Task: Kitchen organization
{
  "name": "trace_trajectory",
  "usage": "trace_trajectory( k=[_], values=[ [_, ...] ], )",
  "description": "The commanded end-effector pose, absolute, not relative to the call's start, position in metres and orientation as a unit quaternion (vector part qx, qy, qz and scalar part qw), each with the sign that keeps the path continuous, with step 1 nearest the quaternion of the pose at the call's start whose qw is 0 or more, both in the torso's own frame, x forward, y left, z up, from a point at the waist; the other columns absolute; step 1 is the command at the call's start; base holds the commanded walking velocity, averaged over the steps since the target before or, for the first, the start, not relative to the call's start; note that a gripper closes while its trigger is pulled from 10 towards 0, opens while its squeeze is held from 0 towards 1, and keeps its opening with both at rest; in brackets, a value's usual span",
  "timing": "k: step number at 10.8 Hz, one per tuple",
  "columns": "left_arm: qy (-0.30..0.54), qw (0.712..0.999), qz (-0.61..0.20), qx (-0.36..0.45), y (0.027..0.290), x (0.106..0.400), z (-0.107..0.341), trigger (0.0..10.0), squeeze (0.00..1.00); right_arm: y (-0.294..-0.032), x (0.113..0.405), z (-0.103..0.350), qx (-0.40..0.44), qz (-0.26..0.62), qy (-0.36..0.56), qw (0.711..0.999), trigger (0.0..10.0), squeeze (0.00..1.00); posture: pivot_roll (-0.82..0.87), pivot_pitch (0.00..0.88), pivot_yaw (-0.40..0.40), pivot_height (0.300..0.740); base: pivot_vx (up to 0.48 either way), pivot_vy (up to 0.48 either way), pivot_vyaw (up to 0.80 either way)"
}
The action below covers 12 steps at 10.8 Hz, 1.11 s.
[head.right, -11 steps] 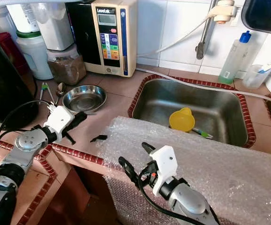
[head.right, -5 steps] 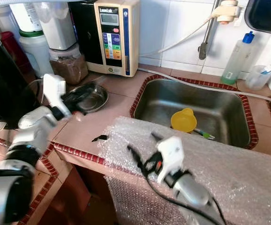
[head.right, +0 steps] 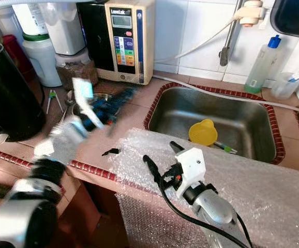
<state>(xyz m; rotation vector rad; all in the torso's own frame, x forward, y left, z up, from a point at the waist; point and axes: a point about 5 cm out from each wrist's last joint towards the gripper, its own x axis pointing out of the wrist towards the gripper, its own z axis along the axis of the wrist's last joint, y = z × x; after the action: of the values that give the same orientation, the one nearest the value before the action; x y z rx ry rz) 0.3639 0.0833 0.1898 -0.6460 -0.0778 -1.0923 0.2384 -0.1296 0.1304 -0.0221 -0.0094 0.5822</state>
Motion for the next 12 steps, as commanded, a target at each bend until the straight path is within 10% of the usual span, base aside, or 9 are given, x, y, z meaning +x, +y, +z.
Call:
trace_trajectory(
  k=[1,7,9,12],
  values=[
    [-0.037,0.799,-0.521,-0.297,0.083,0.362,0.193,0.0,0.0,-0.128,0.239,0.137,-0.012,0.3,-0.018,0.954,10.0,0.0,-0.04,0.0,0.053,0.74,0.0,0.0,0.0],
    [0.005,0.735,-0.584,-0.344,0.051,0.336,0.196,0.0,0.0,-0.105,0.259,0.151,0.013,0.397,-0.034,0.917,10.0,0.0,-0.03,0.0,0.054,0.74,0.0,0.0,0.0],
    [0.013,0.719,-0.592,-0.363,0.049,0.33,0.199,0.0,0.0,-0.098,0.27,0.152,0.042,0.409,-0.04,0.911,2.7,0.0,-0.02,0.0,0.063,0.74,0.0,0.0,0.0],
    [0.023,0.71,-0.601,-0.366,0.049,0.323,0.201,0.0,0.0,-0.093,0.282,0.155,0.045,0.425,-0.046,0.903,0.0,0.0,-0.01,0.0,0.063,0.74,0.0,0.0,0.0]
  ],
)
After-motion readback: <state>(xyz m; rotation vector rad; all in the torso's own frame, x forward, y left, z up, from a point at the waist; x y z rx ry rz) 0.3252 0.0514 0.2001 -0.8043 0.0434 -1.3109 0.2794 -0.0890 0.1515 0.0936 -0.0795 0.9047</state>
